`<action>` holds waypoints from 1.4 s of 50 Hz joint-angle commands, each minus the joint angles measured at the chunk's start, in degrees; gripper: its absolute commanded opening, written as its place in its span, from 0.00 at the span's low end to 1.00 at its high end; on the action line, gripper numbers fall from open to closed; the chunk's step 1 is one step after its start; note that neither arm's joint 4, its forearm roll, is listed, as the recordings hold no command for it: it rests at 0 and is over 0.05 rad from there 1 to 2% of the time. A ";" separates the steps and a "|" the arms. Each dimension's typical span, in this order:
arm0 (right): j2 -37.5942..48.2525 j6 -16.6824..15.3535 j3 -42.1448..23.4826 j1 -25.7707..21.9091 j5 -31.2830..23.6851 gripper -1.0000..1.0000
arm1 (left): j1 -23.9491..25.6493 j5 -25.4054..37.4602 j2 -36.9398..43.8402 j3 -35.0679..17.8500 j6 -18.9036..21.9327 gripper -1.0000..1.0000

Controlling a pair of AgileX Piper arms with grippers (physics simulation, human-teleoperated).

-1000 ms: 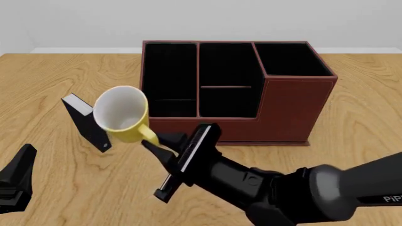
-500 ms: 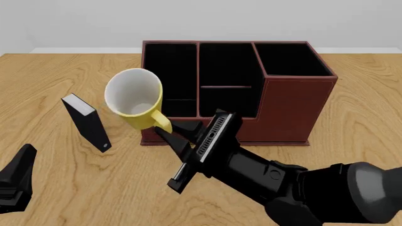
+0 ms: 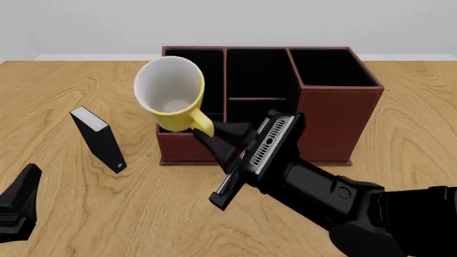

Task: Pick up the yellow and white mug and place it to the right of the caddy.

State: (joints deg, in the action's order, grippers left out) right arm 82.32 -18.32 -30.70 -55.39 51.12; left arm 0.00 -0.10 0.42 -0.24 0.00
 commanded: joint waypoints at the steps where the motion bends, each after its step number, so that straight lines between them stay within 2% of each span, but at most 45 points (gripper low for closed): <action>1: -4.02 -0.36 0.85 0.83 -1.80 0.00 | 0.00 0.00 0.00 0.00 0.00 1.00; 44: -20.32 -0.03 5.51 8.10 -10.08 0.00 | 0.00 0.00 0.00 0.00 0.00 1.00; 70: -31.15 -0.18 6.67 12.29 -17.75 0.00 | 0.00 0.00 0.00 0.00 0.00 1.00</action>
State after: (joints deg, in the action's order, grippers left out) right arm 55.24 -18.93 -24.17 -44.65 36.02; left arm 0.00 -0.10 0.42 -0.24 0.00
